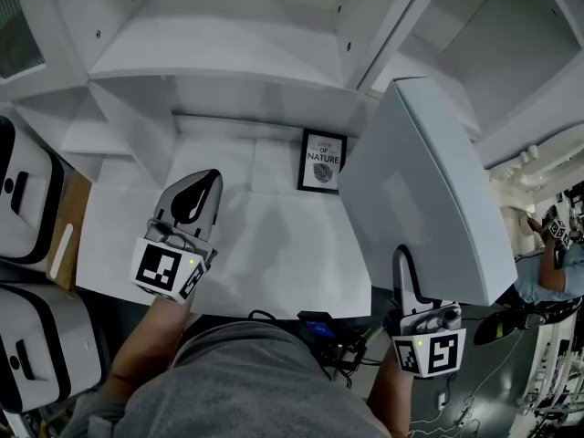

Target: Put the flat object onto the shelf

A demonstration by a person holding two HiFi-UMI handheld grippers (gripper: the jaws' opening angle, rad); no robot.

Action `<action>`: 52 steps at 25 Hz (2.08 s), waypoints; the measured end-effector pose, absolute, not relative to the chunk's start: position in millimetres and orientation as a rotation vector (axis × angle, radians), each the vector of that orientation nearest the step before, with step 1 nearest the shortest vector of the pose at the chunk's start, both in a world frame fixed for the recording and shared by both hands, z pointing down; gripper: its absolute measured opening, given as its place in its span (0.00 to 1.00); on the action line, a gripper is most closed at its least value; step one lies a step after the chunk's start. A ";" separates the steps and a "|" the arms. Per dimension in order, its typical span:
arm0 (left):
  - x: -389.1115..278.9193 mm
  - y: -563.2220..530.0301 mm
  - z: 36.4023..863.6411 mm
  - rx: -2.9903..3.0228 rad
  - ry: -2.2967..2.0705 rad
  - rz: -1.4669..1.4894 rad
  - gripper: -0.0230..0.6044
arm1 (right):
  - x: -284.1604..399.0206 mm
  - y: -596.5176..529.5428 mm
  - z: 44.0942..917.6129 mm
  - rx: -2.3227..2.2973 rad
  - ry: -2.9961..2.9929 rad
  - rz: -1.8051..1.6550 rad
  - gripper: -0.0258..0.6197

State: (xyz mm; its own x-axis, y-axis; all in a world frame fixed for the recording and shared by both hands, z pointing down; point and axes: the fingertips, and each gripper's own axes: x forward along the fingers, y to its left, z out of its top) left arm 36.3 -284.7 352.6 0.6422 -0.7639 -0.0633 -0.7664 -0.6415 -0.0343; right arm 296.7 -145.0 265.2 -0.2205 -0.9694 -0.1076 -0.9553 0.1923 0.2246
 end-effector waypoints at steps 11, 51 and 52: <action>30.8 -283.0 340.8 -2.768 1.317 0.111 0.05 | 276.3 -138.7 201.3 1.835 -2.418 -0.569 0.47; -30.8 -289.2 327.6 -2.632 1.521 0.145 0.05 | 118.5 -192.9 53.0 1.267 -2.724 -1.011 0.47; -32.0 -289.2 327.2 -2.630 1.524 0.147 0.05 | 116.0 -196.8 53.0 1.271 -2.708 -1.007 0.47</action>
